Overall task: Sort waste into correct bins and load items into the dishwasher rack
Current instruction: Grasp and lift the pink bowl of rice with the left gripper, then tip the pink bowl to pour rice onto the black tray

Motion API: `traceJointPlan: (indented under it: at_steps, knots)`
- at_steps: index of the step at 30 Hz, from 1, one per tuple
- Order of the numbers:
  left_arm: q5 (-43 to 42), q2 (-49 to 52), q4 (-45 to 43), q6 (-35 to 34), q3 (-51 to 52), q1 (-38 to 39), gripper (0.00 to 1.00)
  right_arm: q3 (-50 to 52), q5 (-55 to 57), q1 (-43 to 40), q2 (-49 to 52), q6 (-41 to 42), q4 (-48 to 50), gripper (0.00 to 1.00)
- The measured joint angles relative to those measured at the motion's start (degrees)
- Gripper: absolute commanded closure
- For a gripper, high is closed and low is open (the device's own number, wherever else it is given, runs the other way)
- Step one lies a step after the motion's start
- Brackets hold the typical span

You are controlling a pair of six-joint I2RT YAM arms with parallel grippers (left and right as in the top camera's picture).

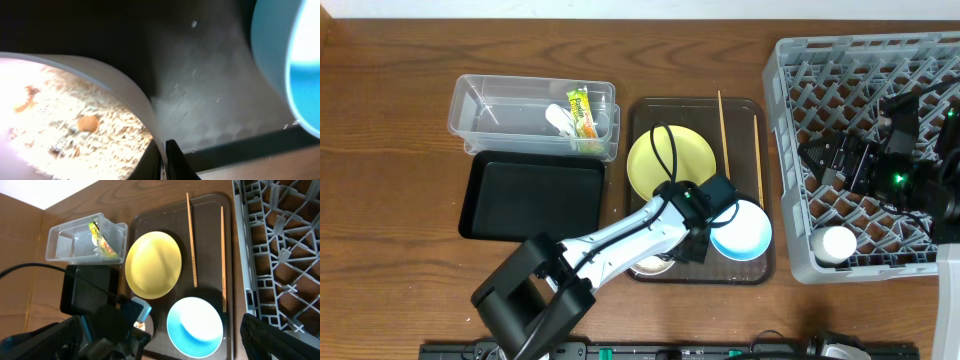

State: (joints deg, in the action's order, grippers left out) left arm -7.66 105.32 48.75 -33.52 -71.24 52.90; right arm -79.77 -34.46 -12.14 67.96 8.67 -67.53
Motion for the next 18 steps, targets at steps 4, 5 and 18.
traceJointPlan:
  at_steps: [4, 5, 18]
  knots:
    - [-0.17, -0.90, 5.79, 2.62, -5.20, -1.01, 0.94, 0.00, 0.00, 0.00, 0.00, 0.00, 0.00, 0.03]
    - [-0.37, -1.60, 6.43, 3.30, -6.51, -1.53, 0.94, 0.00, 0.00, 0.00, 0.00, 0.00, -0.02, 0.03]
    - [-23.52, -14.97, 12.13, 15.52, -9.57, -33.29, 0.94, 0.00, 0.02, 0.00, 0.00, 0.00, -0.57, 0.03]
